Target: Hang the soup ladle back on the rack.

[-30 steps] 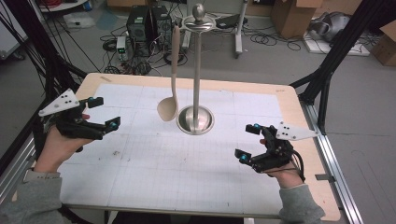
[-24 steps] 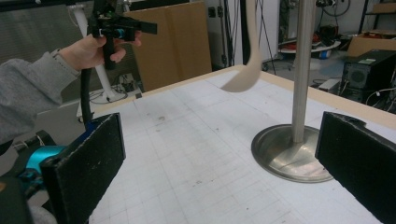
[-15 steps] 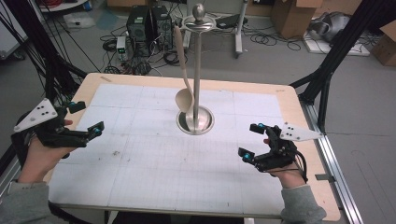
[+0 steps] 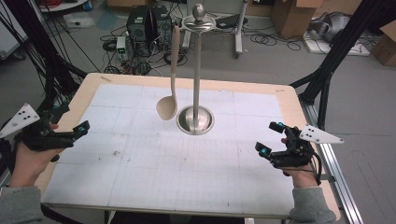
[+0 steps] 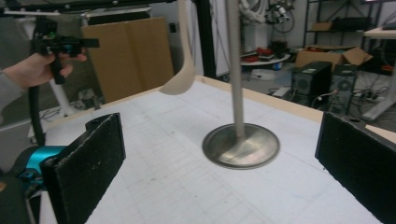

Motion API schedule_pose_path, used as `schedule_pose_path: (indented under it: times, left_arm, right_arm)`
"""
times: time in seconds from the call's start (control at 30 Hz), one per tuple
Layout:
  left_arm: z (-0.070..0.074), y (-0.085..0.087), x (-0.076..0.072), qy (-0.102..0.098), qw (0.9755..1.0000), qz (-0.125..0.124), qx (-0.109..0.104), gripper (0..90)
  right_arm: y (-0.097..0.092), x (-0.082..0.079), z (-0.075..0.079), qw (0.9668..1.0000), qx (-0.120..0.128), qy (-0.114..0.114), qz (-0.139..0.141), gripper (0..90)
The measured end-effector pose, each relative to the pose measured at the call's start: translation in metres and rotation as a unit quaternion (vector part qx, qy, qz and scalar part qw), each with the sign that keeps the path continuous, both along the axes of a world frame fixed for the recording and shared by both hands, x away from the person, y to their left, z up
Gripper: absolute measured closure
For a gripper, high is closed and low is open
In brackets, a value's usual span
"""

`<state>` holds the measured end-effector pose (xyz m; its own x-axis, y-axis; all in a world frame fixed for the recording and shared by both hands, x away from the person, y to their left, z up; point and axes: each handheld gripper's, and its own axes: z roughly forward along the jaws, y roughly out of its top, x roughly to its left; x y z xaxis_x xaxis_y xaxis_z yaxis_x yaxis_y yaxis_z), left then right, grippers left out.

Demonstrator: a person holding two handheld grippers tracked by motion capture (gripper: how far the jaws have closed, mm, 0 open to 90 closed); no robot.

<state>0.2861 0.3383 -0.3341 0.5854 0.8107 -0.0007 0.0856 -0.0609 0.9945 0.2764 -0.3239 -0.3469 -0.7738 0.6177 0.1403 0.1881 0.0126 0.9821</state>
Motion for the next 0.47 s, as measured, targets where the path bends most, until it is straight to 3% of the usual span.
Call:
schedule_pose_path:
  times: [0.17,0.33,0.47]
  left_arm:
    - [-0.011,-0.005,0.0,-0.007,1.0,0.003,0.002,1.8]
    - [-0.017,-0.009,0.003,0.003,1.0,0.008,0.004,1.8]
    - [-0.016,-0.01,0.002,-0.001,1.0,0.007,0.006,1.8]
  right_arm:
    - [-0.012,0.0,-0.003,0.9998,0.002,-0.002,-0.022,0.4]
    - [-0.012,0.0,-0.005,0.9997,0.003,0.0,-0.023,0.4]
    - [-0.01,0.0,-0.005,0.9998,0.0,-0.001,-0.02,0.4]
